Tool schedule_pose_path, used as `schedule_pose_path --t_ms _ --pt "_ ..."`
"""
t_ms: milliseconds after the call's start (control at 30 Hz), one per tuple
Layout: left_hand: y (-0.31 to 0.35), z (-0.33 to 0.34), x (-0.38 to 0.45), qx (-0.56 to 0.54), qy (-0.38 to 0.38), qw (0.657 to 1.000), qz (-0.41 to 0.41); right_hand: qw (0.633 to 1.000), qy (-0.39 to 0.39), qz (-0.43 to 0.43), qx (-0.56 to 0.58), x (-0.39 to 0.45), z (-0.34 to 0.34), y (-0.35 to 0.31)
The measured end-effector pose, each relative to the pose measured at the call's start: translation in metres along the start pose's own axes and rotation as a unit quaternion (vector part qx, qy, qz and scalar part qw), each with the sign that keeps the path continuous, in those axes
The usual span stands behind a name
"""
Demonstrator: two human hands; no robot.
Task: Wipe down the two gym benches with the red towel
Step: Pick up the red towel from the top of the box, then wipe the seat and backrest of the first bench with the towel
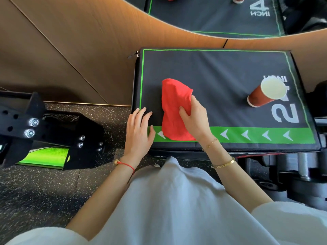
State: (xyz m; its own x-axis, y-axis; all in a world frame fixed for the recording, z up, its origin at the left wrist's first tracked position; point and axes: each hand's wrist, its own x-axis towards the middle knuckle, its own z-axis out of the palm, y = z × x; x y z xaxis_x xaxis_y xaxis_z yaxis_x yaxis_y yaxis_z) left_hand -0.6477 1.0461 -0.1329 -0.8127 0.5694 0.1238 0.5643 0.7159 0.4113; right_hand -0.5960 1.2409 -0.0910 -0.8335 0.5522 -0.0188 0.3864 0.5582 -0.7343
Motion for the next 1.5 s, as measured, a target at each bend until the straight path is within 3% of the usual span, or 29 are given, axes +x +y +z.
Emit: schedule_pose_path --t_ms 167,433,633,867,1167,1500 --pt "0.001 -0.001 -0.001 0.004 -0.002 1.000 0.000 0.991 0.015 0.062 0.117 -0.022 -0.018 0.001" --pt "0.007 -0.009 -0.001 -0.030 -0.034 0.997 0.057 0.971 0.076 0.120 0.192 -0.058 -0.030 0.007" --pt "0.008 -0.023 0.005 -0.087 -0.089 0.979 0.158 0.946 0.190 0.178 0.193 -0.101 -0.024 -0.006" --pt "0.010 -0.041 0.006 -0.102 -0.158 0.931 0.314 0.887 0.321 0.264 0.203 -0.174 0.006 -0.037" --pt "0.028 -0.048 -0.042 -0.126 -0.275 0.796 0.524 0.755 0.500 0.378 0.194 -0.305 0.058 -0.076" --pt "0.055 -0.060 -0.164 -0.165 -0.340 0.648 0.661 0.587 0.657 0.429 0.198 -0.459 0.123 -0.117"
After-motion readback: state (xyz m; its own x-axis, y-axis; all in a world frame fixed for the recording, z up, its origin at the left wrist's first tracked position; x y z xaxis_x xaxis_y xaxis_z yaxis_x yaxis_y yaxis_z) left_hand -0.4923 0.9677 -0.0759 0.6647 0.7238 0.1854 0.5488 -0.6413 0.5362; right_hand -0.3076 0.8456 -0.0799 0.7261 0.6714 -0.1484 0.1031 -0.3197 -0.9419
